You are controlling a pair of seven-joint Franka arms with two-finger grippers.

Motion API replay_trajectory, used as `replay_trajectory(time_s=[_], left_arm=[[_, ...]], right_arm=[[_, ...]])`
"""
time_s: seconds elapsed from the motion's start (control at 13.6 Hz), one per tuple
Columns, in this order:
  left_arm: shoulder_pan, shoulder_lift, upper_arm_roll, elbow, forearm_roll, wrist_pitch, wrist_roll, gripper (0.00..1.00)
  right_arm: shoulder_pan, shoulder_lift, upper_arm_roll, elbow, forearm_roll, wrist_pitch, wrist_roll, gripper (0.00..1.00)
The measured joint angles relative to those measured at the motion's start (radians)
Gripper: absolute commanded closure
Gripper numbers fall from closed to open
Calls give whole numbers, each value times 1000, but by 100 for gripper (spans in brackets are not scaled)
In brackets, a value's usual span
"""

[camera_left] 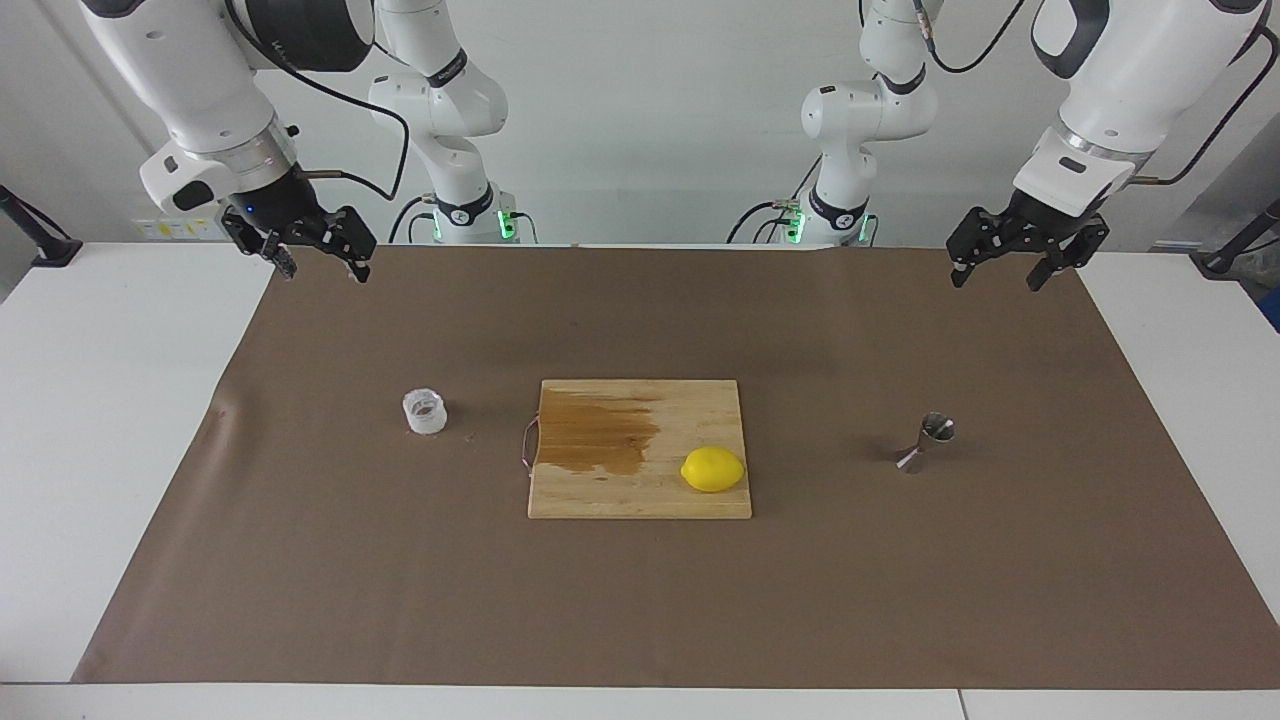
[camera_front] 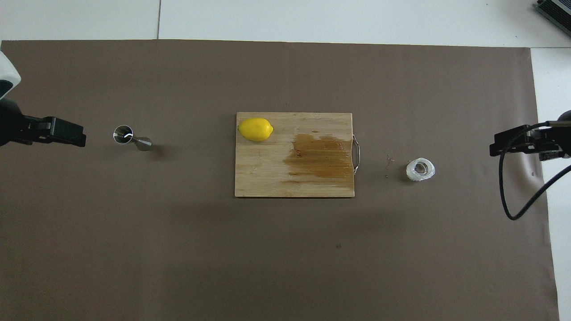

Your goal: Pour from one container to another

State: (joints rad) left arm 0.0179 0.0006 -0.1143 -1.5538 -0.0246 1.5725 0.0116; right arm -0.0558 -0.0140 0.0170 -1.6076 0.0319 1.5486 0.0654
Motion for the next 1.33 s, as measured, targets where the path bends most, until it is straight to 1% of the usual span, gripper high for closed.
replay_trajectory(time_s=[0.37,0.52,0.59,0.81,1.03,1.18,1.33], left_arm=[[1,1,4,-8,2,3,5,0],[6,18,16,-21,0,32,5,0],[31,34,19,-36,-15,58,5,0],[141,84,27,-122,-137,159,27,0],[204,105,29,-248,-238,276,11,0],[226,105,29,-325,-301,350,-63,0],[241,105,29,-362,-376,377,-157,0]], right_arm=[[0,0,0,0,0,0,0,0],[0,0,0,0,0,0,0,0],[0,0,0,0,0,0,0,0],[0,0,0,0,0,0,0,0],[0,0,0,0,0,0,0,0],[0,0,0,0,0,0,0,0],[0,0,0,0,0,0,0,0]])
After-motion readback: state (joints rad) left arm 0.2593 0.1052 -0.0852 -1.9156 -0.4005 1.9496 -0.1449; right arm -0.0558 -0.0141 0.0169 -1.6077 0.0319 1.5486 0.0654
